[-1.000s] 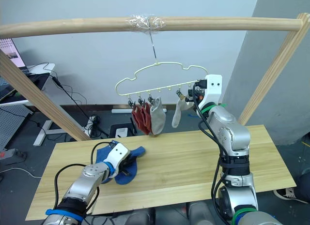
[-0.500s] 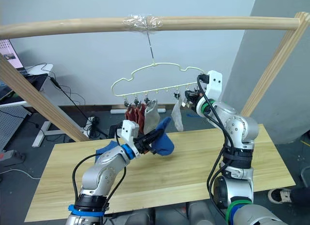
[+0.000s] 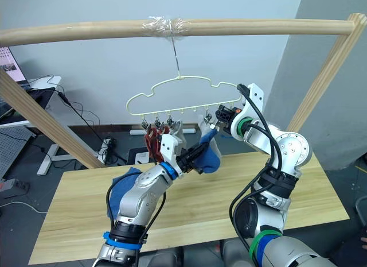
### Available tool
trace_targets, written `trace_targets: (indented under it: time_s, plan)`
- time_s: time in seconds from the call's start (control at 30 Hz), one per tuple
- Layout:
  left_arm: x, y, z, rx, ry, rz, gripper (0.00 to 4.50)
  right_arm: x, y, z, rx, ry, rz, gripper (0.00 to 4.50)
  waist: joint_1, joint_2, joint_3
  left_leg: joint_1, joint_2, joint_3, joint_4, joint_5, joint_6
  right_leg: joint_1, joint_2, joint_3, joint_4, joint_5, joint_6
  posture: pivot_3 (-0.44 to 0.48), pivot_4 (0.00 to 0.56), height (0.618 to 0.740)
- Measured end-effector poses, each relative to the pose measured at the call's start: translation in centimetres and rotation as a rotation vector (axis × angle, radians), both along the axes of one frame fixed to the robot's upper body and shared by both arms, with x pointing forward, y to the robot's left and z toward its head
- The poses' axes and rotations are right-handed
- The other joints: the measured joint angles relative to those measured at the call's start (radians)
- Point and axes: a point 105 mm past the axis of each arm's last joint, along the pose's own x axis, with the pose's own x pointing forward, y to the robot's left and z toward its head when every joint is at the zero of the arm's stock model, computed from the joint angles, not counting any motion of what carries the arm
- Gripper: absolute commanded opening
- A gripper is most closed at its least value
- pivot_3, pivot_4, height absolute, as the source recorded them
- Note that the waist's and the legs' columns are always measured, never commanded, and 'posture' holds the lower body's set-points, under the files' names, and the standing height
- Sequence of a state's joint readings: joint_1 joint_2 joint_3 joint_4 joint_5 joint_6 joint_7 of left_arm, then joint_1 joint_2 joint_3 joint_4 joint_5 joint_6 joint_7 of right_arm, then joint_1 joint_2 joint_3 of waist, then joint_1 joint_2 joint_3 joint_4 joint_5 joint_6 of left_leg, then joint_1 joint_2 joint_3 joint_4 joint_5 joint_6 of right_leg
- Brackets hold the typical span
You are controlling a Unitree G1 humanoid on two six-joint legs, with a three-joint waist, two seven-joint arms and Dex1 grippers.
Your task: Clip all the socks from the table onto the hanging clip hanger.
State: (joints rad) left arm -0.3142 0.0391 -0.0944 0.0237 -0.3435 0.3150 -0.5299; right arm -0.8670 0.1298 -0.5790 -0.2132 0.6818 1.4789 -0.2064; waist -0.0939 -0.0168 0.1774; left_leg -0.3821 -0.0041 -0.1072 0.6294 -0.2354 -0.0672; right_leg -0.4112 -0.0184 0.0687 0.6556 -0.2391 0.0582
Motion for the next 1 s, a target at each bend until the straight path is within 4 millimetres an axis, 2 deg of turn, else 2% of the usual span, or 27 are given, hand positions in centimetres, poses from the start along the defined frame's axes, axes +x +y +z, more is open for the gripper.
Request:
trace_targets:
  time_s: [0.7,0.83,1.0]
  plan:
    - [0.3,-1.3,0.9,0.037,-0.078,-0.037,0.03,0.0,-0.1,0.0,-0.001,0.007,-0.011,0.0,-0.009,0.0,0.0,-0.002,0.0,0.0,-0.001,0.0,0.0,0.0,0.0,0.0,-0.004,0.0,0.0,-0.102,0.131,0.74]
    - [0.4,-1.3,0.8,0.045,-0.077,-0.036,0.0,0.0,-0.1,0.0,-0.001,0.008,-0.01,1.27,-0.009,0.0,0.0,-0.002,0.0,0.0,-0.001,0.0,0.0,0.0,0.0,0.0,-0.006,0.0,0.001,-0.101,0.131,0.74]
    - [0.4,-1.5,1.1,0.044,-0.086,-0.042,0.0,0.0,-0.1,0.0,0.002,0.005,-0.006,3.12,-0.009,0.0,0.0,-0.003,0.0,0.0,-0.001,0.0,0.0,0.0,0.0,-0.001,-0.007,0.0,0.001,-0.104,0.132,0.74]
